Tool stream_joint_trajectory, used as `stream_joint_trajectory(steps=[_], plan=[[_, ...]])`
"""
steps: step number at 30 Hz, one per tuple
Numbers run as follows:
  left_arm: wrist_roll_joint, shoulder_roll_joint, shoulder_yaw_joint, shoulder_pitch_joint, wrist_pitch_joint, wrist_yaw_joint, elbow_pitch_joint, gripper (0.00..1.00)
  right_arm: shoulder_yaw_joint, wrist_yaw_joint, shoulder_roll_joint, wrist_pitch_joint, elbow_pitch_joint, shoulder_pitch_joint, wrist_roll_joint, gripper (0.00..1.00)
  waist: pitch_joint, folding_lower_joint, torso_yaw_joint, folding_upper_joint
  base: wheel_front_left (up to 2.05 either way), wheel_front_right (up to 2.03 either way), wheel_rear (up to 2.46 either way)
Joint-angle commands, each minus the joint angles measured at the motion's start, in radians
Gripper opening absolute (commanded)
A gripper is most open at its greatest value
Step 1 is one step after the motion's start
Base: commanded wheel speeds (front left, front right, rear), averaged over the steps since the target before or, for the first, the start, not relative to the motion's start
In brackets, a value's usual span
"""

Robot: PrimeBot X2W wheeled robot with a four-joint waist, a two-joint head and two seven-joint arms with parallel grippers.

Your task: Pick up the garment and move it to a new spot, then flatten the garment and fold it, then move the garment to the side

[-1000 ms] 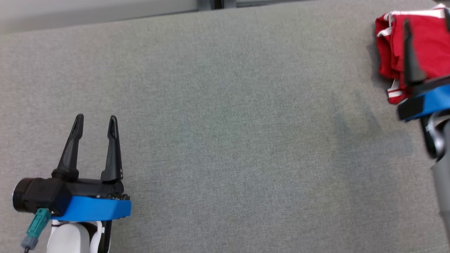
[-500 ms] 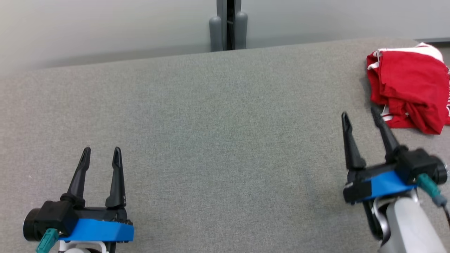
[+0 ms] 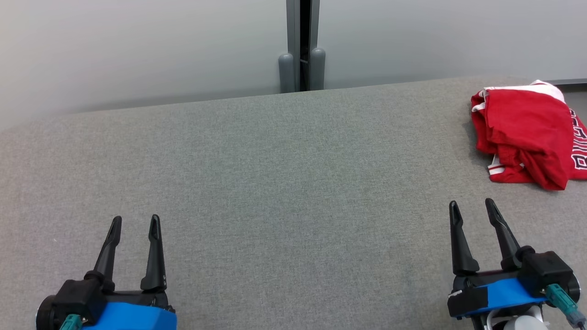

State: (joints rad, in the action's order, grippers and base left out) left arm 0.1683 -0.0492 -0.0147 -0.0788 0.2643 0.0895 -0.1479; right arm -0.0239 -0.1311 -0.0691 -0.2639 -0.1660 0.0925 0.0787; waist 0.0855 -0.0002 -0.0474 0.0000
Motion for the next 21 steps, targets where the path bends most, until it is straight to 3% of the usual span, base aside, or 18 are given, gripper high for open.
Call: stream_joint_trajectory(steps=[1,21], plan=[[0.006,-0.003,-0.001,0.018,0.0,-0.006,-0.003,1.0,-0.005,0.001,0.006,0.001,0.005,-0.02,0.001,1.0,-0.013,0.0002,0.0,0.0,0.0,0.0,0.0],[-0.002,-0.003,-0.001,0.041,0.0,-0.019,-0.024,1.0,0.008,0.001,0.017,0.001,-0.005,-0.061,0.0,1.0,-0.051,0.0002,0.0,0.0,0.0,0.0,0.0]])
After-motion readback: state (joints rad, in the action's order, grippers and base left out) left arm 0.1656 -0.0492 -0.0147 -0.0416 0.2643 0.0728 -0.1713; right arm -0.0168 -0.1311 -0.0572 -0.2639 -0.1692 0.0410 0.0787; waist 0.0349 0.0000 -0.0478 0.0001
